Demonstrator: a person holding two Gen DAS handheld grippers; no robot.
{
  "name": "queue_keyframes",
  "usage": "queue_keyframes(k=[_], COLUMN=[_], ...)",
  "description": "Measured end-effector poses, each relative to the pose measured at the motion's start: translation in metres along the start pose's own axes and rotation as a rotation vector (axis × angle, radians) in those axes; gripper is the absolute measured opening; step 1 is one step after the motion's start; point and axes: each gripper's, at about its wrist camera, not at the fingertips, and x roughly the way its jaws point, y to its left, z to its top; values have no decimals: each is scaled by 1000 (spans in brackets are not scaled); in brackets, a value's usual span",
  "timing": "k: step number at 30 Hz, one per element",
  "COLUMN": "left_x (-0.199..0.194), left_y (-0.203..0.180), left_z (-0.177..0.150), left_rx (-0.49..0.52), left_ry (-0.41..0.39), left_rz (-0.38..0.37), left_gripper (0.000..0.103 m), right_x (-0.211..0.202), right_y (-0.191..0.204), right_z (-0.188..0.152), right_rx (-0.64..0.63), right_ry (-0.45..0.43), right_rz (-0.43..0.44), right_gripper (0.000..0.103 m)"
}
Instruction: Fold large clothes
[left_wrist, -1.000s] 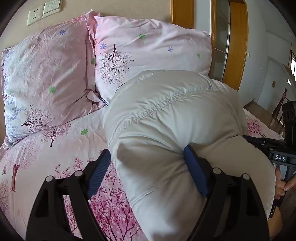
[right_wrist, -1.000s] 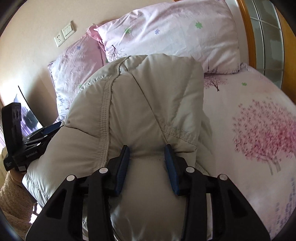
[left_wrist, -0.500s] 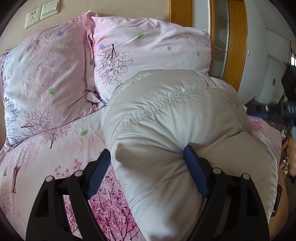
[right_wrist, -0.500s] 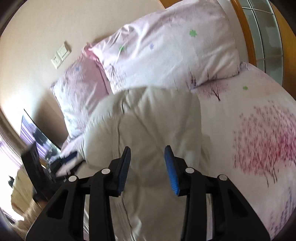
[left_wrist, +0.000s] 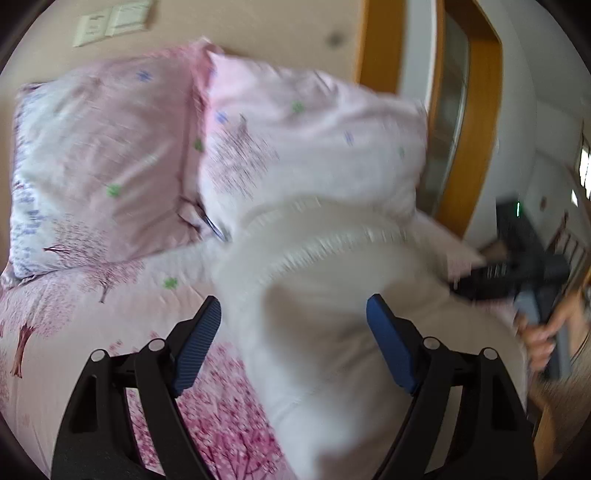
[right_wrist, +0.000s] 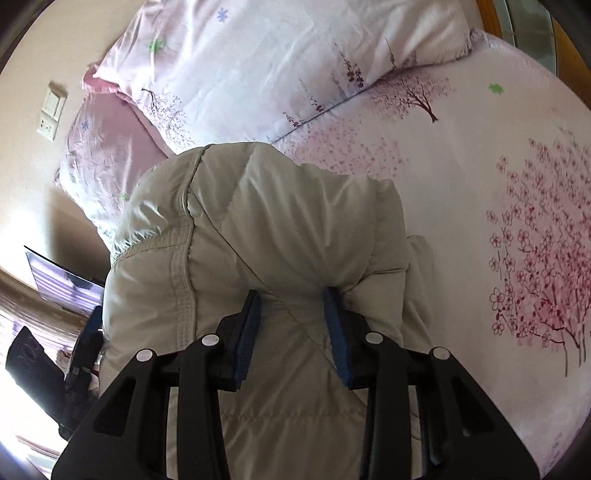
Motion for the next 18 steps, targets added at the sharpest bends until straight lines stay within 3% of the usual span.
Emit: queue_keyframes(k=[3, 9, 13, 18], left_x=[2, 16, 16, 17], left_y=[10, 17, 20, 18], left_z=[6, -7, -8, -11], left_rx=[4, -1, -8, 0], left_ry=[15, 70, 78, 79], left_rz=[50, 49, 42, 38], left_gripper=[83, 83, 83, 83], right_x=[-10, -60, -72, -50], right_y=[0, 13, 9, -12], right_z=[-4, -47, -72, -84], right_rx=[-8, -124, -158, -107], right_ry=[-34, -177, -182, -125], right_rz=[31, 112, 107, 94], right_gripper=[36, 38, 39, 41])
